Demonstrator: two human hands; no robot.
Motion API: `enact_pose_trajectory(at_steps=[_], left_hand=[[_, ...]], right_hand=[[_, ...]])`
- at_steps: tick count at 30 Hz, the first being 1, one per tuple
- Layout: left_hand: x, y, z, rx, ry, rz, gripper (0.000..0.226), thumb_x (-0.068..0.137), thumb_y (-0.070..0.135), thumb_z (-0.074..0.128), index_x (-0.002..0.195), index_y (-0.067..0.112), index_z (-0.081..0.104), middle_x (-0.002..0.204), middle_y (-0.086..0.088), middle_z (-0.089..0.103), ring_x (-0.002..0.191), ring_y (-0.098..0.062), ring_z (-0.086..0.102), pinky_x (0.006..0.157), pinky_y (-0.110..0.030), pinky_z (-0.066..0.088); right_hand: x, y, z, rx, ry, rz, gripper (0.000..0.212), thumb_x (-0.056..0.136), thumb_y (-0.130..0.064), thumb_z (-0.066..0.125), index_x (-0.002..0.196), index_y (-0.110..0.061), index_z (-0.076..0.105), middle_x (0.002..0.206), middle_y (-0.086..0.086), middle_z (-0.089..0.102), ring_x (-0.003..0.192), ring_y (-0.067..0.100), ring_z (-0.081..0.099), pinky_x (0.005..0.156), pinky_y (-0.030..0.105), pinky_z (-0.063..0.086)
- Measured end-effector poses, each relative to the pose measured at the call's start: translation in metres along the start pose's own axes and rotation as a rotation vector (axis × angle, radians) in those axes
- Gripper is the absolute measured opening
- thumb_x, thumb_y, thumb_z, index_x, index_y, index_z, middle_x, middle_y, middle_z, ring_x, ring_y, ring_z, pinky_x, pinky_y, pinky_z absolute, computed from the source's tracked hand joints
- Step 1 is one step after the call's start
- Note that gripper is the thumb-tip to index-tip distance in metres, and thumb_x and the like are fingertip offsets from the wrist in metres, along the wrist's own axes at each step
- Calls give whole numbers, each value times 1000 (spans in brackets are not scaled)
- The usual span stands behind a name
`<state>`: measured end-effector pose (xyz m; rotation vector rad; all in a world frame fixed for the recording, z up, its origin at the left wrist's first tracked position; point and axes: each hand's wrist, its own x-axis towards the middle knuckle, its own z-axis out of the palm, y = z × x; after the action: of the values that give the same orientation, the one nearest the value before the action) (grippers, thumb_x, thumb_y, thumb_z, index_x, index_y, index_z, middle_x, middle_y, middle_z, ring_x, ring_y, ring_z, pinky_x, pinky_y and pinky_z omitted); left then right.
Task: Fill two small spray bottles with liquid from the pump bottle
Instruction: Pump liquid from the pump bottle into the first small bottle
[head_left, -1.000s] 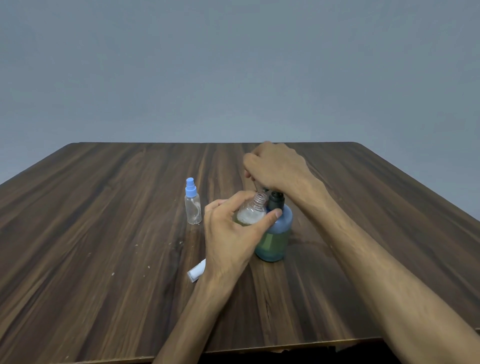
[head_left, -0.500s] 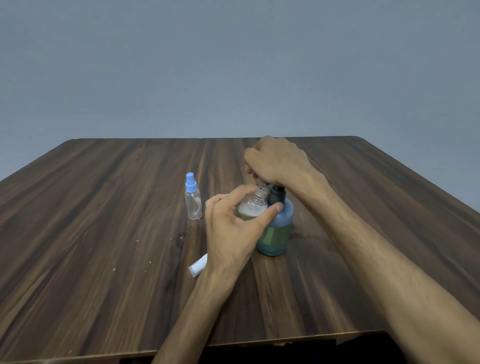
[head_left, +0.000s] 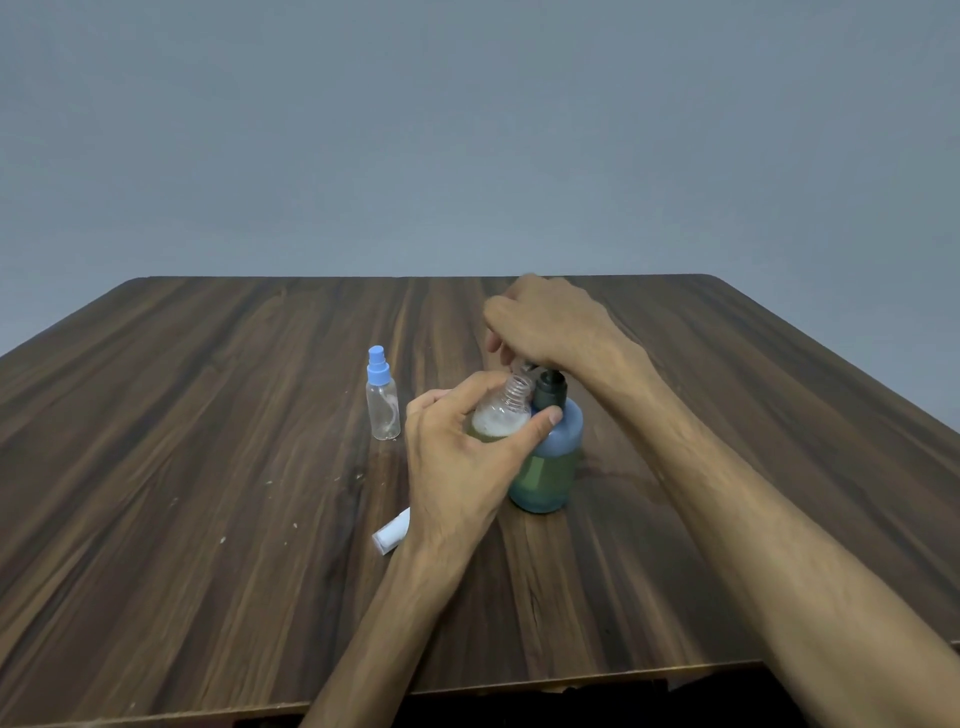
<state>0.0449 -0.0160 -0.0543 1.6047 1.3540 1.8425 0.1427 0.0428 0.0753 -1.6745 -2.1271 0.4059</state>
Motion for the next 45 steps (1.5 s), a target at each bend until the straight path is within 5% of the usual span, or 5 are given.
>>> enact_pose_trajectory(at_steps=[6, 24, 34, 45], left_hand=[[0, 4, -2, -10, -2, 23, 34, 74, 53, 89, 97, 30, 83, 89, 15, 81, 93, -25, 78, 86, -56, 63], [0, -1, 1, -14, -2, 0, 36, 72, 59, 89, 102, 40, 82, 97, 17, 82, 109, -43, 73, 93, -54, 63], [1, 1, 0, -11, 15, 12, 35, 73, 56, 89, 99, 34, 83, 93, 16, 82, 103, -33, 76, 92, -56, 62], [1, 2, 0, 13, -9, 14, 36, 72, 56, 89, 97, 31, 83, 90, 13, 81, 98, -28, 77, 89, -57, 62]], right_hand=[[0, -1, 0, -36, -52, 9, 39, 90, -35, 44, 93, -18, 79, 90, -1, 79, 88, 24, 72, 83, 40, 57], [0, 1, 2, 27, 51, 9, 41, 88, -34, 44, 93, -14, 80, 87, -1, 80, 86, 25, 73, 88, 38, 58], [-2, 0, 6, -31, -52, 16, 41, 88, -34, 43, 97, -17, 79, 94, 1, 78, 88, 25, 71, 87, 42, 58], [-3, 1, 2, 0, 24, -7, 37, 92, -33, 46, 96, -14, 78, 92, 1, 79, 88, 25, 72, 84, 39, 57]])
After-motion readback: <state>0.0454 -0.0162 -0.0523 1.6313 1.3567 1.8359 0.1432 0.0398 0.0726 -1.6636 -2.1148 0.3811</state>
